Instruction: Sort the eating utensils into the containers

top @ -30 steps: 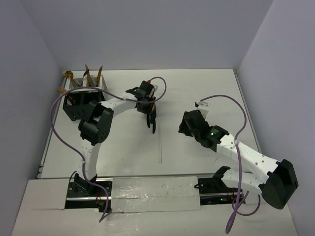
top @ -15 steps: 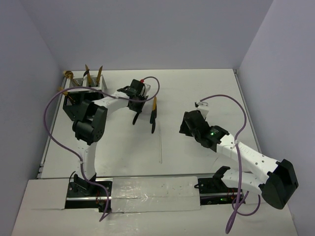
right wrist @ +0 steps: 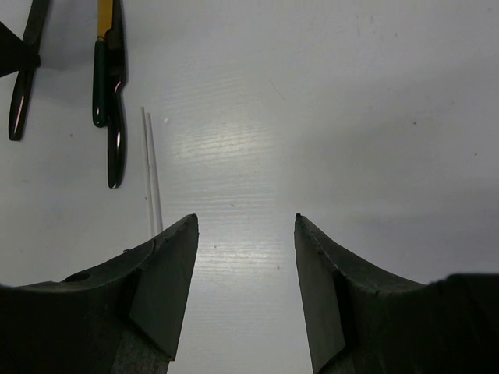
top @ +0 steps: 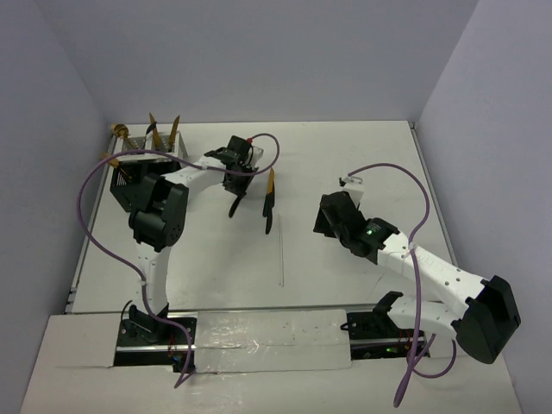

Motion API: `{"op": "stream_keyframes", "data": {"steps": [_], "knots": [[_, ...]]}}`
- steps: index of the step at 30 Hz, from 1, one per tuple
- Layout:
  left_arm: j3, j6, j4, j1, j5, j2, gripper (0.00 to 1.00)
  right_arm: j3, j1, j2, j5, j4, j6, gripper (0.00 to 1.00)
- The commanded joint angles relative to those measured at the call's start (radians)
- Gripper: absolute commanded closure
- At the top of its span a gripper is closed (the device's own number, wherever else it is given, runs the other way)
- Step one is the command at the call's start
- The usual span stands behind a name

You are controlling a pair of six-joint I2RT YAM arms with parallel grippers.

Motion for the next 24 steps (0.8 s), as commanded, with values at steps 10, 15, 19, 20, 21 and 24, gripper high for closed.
{"op": "stream_keyframes", "data": {"steps": [10,15,19,20,21,24], "knots": [[-0.055,-0.048,0.025,0.009,0.031,-0.016,1.00,0.055,-0.005,0.012,0.048,0.006,-0.024,0.40],[-0.160,-0.096,0.203,0.054,0.077,-0.145,1.00,0.050,-0.010,0.009,0.054,0.009,-0.027,0.40],[-0.211,-0.087,0.327,0.069,0.059,-0.221,1.00,0.049,-0.014,0.010,0.055,0.009,-0.029,0.40],[-0.213,-0.084,0.334,0.069,0.048,-0.225,1.00,0.049,-0.014,0.009,0.055,0.010,-0.030,0.40],[-0.211,-0.077,0.335,0.071,0.041,-0.226,1.00,0.049,-0.016,0.007,0.057,0.010,-0.030,0.40],[-0.199,-0.079,0.335,0.082,0.038,-0.229,1.00,0.053,-0.019,0.009,0.057,0.013,-0.039,0.40]]}}
